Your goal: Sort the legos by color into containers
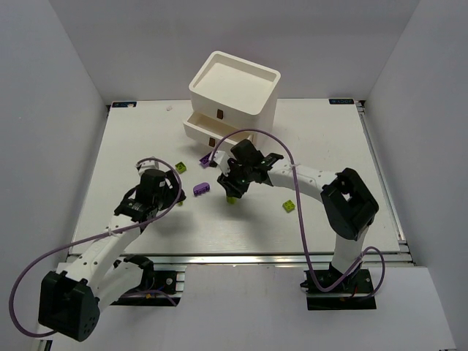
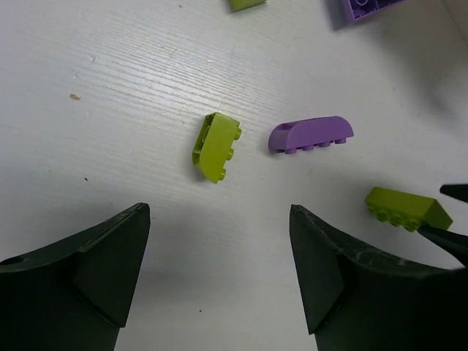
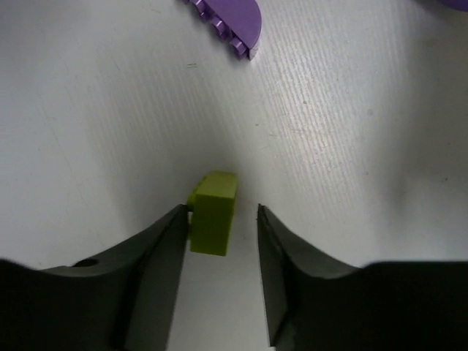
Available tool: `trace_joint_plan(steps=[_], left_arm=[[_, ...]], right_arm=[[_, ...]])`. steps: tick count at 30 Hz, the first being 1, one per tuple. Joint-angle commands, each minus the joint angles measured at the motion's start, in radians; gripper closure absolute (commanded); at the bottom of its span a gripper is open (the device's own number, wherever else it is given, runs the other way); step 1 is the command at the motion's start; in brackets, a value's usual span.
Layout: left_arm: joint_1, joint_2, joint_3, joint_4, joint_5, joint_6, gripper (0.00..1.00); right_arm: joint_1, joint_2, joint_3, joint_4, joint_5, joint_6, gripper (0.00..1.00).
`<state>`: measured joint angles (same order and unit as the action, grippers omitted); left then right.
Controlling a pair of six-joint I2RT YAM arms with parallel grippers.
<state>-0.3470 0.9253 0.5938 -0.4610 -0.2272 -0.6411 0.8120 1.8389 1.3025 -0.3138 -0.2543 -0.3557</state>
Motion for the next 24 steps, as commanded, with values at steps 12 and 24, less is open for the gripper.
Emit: trace_joint_plan(steps=[12,24], left_arm=[[-0.003,0.187,-0.025,0.189,0.037,0.075,0.15],[-0.003,0.245,-0.037,0.235,0.054,0.138,0.18]], right_arm=[[-0.034,-0.02,0.202,-0.169,-0.233,-0.072,1.0],[-0.135,-0.037,0.5,-0.153,-0.257,-0.011,1.0]])
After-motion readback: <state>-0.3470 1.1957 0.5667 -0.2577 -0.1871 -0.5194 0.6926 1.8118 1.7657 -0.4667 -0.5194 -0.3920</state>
